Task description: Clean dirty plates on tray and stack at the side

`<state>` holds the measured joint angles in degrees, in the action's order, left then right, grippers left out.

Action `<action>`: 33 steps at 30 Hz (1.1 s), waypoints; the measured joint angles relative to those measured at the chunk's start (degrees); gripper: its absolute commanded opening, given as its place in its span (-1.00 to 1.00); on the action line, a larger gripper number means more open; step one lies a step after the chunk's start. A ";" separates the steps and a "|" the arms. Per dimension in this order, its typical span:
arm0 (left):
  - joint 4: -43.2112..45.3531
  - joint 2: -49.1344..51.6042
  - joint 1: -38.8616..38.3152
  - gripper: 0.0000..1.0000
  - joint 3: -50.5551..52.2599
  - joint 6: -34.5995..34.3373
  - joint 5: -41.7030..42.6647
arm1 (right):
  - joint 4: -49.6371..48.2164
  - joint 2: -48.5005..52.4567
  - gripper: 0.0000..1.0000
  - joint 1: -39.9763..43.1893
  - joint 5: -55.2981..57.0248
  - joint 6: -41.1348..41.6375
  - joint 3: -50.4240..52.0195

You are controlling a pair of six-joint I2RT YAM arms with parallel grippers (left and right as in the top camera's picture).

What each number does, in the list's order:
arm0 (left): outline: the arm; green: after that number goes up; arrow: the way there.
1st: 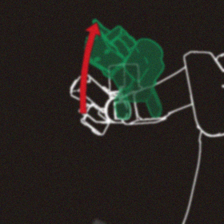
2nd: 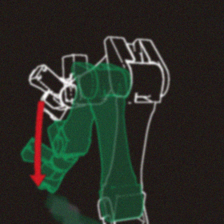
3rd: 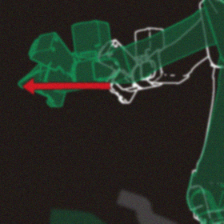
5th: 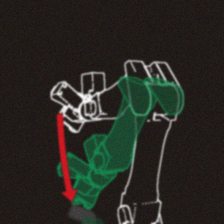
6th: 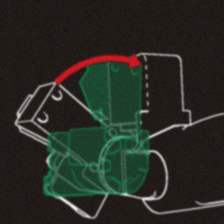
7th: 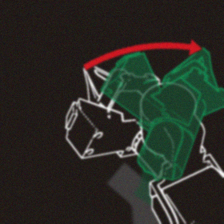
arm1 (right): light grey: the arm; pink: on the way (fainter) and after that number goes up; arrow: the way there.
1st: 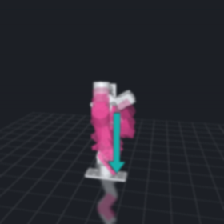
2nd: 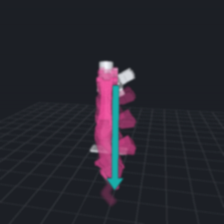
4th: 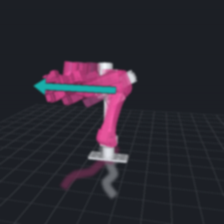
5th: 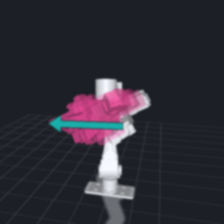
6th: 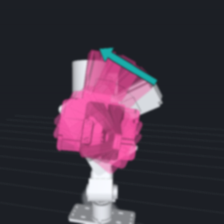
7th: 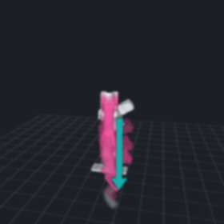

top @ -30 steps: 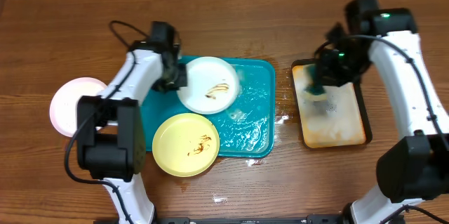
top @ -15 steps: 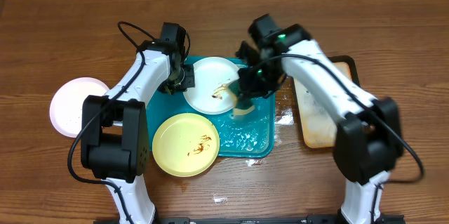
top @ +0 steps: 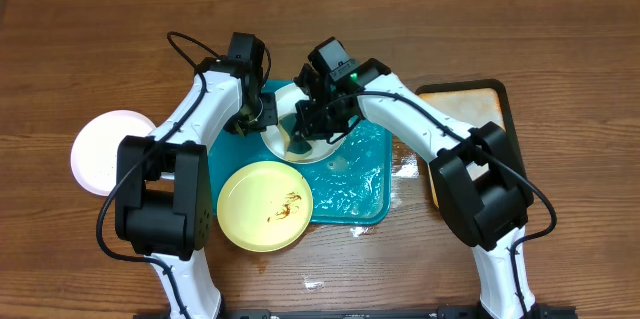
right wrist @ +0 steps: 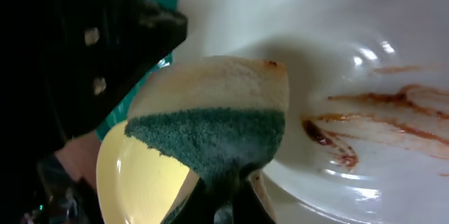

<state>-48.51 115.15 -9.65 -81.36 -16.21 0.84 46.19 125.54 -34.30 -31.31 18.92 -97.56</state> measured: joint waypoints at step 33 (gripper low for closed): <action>-2.51 0.00 -0.02 -0.92 -0.02 -1.79 1.92 | 12.70 2.97 -0.92 -0.55 32.85 24.72 -2.51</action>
<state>-51.03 115.15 -9.67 -81.38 -18.00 2.76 58.89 128.51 -34.85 1.54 43.64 -100.07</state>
